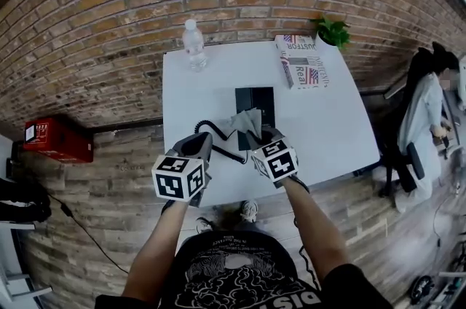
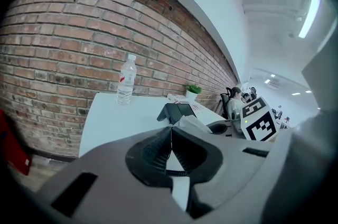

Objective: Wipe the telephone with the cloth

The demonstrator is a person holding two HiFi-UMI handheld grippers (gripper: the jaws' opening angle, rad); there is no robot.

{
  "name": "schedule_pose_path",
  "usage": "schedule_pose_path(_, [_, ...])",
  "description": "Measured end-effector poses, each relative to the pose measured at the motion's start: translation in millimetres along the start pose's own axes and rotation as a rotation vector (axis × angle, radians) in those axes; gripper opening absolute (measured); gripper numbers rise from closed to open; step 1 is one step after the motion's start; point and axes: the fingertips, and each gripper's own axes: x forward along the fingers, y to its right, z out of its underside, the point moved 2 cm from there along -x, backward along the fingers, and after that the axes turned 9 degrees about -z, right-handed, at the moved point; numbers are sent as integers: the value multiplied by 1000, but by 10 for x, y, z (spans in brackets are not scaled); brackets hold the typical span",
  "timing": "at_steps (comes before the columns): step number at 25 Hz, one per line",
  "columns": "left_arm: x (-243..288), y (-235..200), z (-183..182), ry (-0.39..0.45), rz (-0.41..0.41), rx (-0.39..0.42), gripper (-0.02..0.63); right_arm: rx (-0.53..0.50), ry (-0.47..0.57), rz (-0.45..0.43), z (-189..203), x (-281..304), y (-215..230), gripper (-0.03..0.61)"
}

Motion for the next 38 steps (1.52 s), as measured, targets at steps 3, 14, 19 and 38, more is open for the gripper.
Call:
schedule_pose_path(3, [-12,-4,22,-5,21,2,8,26,-13,14,104,-39,-64,12])
schedule_pose_path(14, [-64,10,165,-36,88,16,8,101,-41,59,449,-161,-281,12])
schedule_pose_path(19, [-96,-33,248,-51,97,16,8,108,-56,66,526,-169,-344,12])
schedule_pose_path(38, [22,-88,118,-4,53,-34,8,-129,68,65,-422,-398,-209,12])
